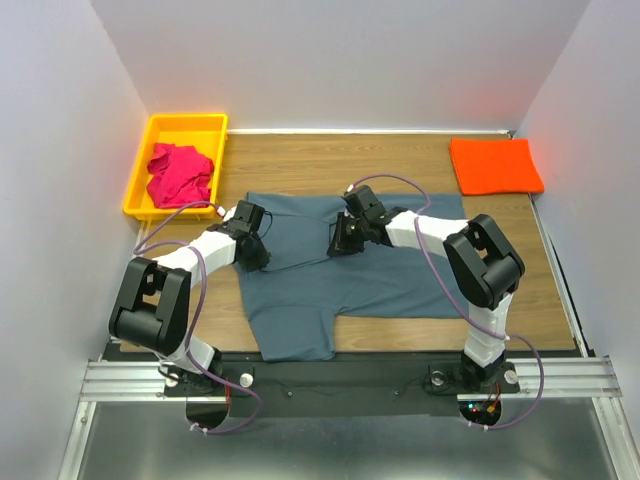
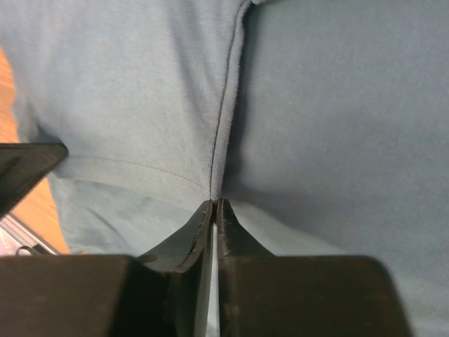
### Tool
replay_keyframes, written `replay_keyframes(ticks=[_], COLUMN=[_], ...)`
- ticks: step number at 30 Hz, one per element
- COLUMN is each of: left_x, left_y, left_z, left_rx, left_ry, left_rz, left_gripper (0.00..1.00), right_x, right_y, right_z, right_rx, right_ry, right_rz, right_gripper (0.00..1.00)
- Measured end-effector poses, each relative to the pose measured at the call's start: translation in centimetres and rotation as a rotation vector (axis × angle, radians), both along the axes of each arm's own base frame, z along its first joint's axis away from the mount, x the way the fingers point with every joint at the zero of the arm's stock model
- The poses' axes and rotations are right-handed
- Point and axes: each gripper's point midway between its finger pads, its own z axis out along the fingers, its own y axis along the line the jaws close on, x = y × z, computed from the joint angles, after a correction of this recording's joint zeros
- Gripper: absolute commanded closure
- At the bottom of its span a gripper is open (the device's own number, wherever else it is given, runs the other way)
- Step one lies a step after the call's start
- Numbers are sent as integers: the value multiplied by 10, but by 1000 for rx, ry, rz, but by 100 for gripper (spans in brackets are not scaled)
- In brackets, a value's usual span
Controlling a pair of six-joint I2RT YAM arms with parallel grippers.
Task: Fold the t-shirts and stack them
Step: Fold the tshirt
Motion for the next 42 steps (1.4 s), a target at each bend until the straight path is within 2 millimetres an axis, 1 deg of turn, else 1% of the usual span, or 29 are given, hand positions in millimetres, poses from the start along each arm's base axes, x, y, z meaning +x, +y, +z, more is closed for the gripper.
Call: replay_keyframes(ticks=[1,2,3,4,5,7,8,9,10,11,13,14,15,16,17,18,19,21,23,24,25,27,30,31,34,37,42], left_x=[0,0,0,0,0,1,1,1,2,5,13,22,32,40,56,64,82,105,122,135,144,160,172,175,182,186,198], left_y=[1,1,2,2,3,5,6,8,9,12,14,14,13,13,11,10,6,1,-4,-8,-10,-15,-17,-17,-12,-2,21], left_z=[0,0,0,0,0,1,3,7,10,18,31,42,54,63,78,85,96,103,100,93,86,65,38,32,16,8,6], left_rx=[3,5,7,12,17,25,30,37,41,53,69,79,84,90,97,101,105,117,128,137,148,174,206,213,231,239,248], left_ry=[1,0,-1,-2,-3,-8,-15,-25,-35,-53,-86,-116,-151,-178,-225,-244,-282,-313,-317,-313,-303,-274,-224,-215,-185,-168,-171], left_rz=[1,2,3,5,6,8,10,13,15,17,20,20,21,20,20,19,15,4,-5,-14,-23,-42,-58,-61,-56,-34,17], left_gripper=[68,64,55,50,40,32,28,24,23,23,24,25,28,30,31,33,35,39,40,40,40,40,41,41,41,41,41], right_x=[-2,-3,-4,-5,-5,-5,-5,-3,-1,5,23,31,47,53,70,76,89,101,107,107,108,109,108,107,105,100,103], right_y=[-1,-2,-3,-4,-6,-11,-16,-22,-27,-36,-62,-74,-97,-107,-139,-153,-185,-224,-263,-274,-290,-308,-326,-334,-346,-360,-376], right_z=[-2,-3,-5,-6,-7,-8,-7,-4,-2,3,18,25,34,38,46,49,53,54,51,51,49,45,34,25,8,-12,-14], right_rx=[-5,-9,-15,-21,-29,-51,-64,-76,-85,-94,-112,-118,-131,-139,-162,-179,-212,-260,-311,-325,-349,-375,-406,-421,-447,-475,-482], right_ry=[4,6,8,10,8,4,0,-8,-16,-31,-75,-96,-128,-142,-173,-188,-209,-220,-217,-213,-210,-200,-173,-154,-115,-66,-69], right_rz=[2,5,9,12,18,23,27,27,21,8,-37,-62,-113,-135,-206,-234,-305,-386,-459,-478,-506,-534,-556,-563,-565,-571,-595], right_gripper=[85,80,77,73,71,67,61,58,55,53,53,53,53,53,54,55,56,57,57,58,58,58,58,58,59,59,59])
